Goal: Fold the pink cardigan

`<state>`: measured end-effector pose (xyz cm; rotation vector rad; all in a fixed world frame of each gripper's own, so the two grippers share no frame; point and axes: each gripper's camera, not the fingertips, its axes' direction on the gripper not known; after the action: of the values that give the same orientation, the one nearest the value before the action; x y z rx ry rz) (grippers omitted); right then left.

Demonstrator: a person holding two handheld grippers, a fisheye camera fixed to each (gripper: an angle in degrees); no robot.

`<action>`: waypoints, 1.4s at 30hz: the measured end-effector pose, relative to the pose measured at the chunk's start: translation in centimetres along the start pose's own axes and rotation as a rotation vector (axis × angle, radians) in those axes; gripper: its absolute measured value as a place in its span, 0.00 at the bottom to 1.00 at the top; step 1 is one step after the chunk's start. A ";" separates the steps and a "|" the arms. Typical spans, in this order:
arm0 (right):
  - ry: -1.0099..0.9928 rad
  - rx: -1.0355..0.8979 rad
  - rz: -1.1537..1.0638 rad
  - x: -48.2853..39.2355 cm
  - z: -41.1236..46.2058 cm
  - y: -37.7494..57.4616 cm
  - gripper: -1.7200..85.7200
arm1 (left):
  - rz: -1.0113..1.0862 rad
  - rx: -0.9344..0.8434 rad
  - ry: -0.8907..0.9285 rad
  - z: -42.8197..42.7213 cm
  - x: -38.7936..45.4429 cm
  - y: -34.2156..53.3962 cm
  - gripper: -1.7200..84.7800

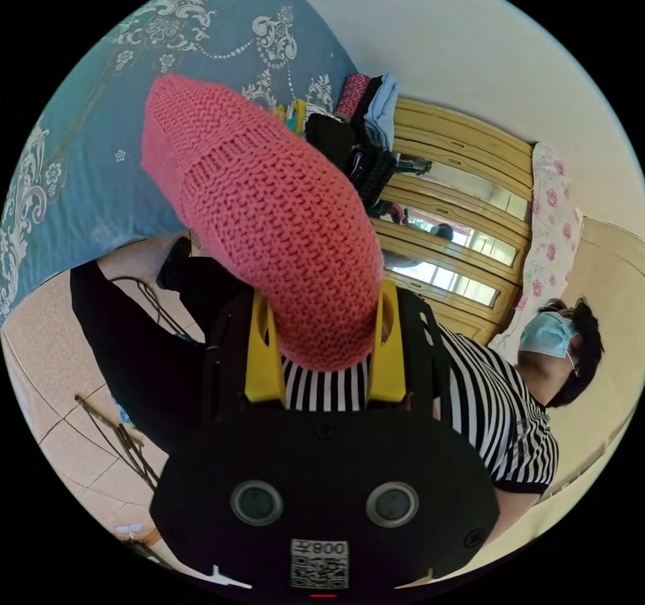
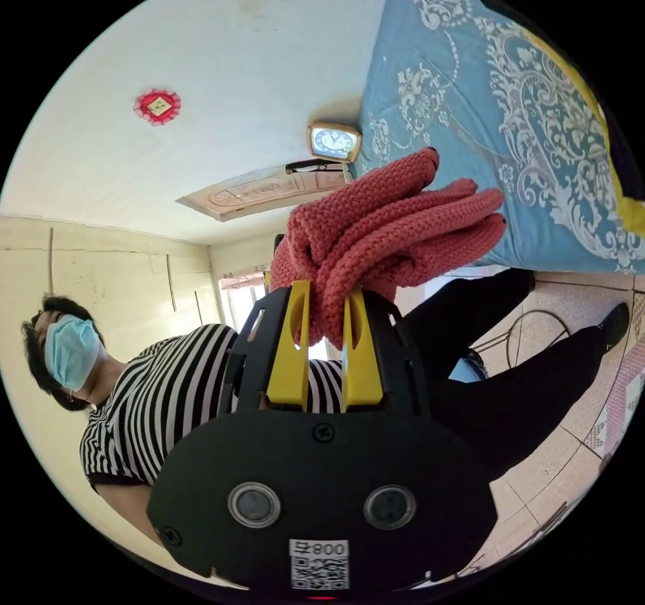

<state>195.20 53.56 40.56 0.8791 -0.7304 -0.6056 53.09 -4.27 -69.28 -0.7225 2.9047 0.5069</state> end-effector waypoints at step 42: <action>0.152 0.333 -0.263 -28.5 -74.1 -24.0 0.10 | 0.428 -0.214 -0.015 56.6 -0.9 -70.0 0.27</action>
<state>231.13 96.40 -20.71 1.3296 -0.5895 -0.6506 88.16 -42.58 -142.79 -0.1026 3.0216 0.8695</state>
